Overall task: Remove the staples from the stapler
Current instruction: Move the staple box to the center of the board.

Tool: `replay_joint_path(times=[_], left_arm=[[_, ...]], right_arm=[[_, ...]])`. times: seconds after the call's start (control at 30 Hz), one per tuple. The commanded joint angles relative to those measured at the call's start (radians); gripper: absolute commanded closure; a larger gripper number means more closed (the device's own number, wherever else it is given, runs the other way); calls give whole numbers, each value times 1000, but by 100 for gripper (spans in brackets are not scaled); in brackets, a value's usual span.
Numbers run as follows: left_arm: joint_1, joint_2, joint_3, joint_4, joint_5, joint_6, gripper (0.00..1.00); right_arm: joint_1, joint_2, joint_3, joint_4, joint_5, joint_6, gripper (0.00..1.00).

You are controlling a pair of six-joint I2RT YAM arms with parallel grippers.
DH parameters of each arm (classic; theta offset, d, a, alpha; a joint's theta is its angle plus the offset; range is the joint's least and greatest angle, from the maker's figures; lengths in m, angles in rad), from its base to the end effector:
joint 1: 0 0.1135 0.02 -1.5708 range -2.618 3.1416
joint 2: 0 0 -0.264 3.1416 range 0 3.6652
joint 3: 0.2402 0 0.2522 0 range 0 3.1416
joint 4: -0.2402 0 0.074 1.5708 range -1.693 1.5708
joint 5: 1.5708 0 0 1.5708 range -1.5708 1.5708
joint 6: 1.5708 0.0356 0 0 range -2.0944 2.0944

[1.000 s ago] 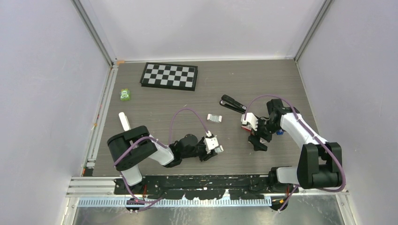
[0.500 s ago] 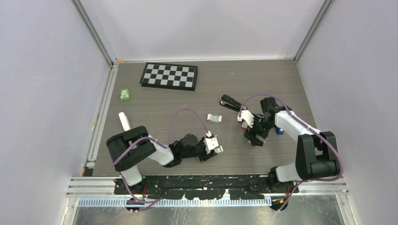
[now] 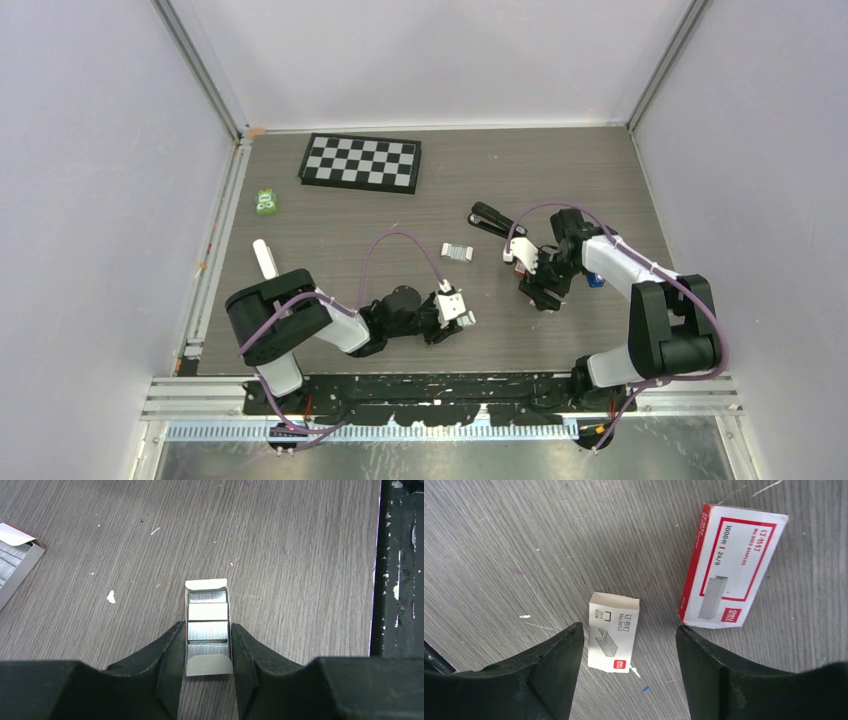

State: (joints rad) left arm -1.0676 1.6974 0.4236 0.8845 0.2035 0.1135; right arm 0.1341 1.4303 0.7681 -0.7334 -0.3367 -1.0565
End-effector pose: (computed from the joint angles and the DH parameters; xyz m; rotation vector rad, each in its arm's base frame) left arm 0.1302 -0.2515 0.1174 1.2518 1.6165 -0.8131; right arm 0.2282 0.0427 0.1656 -1.6156 2.3106 0.3189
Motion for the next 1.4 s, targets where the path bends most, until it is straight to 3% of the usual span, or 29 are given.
replay_joint_path(times=[0.0, 0.8, 1.07, 1.37], left_arm=[[-6, -19, -6, 54, 9, 23, 60], [-5, -8, -22, 106, 34, 35, 60], [-5, 8, -30, 140, 53, 35, 60], [-5, 57, -40, 224, 76, 30, 60]], right_arm=[[15, 11, 8, -26, -5, -23, 28], [95, 2, 22, -67, -38, -49, 61], [138, -47, 7, -60, -110, -77, 63], [278, -46, 6, -7, -133, -70, 62]])
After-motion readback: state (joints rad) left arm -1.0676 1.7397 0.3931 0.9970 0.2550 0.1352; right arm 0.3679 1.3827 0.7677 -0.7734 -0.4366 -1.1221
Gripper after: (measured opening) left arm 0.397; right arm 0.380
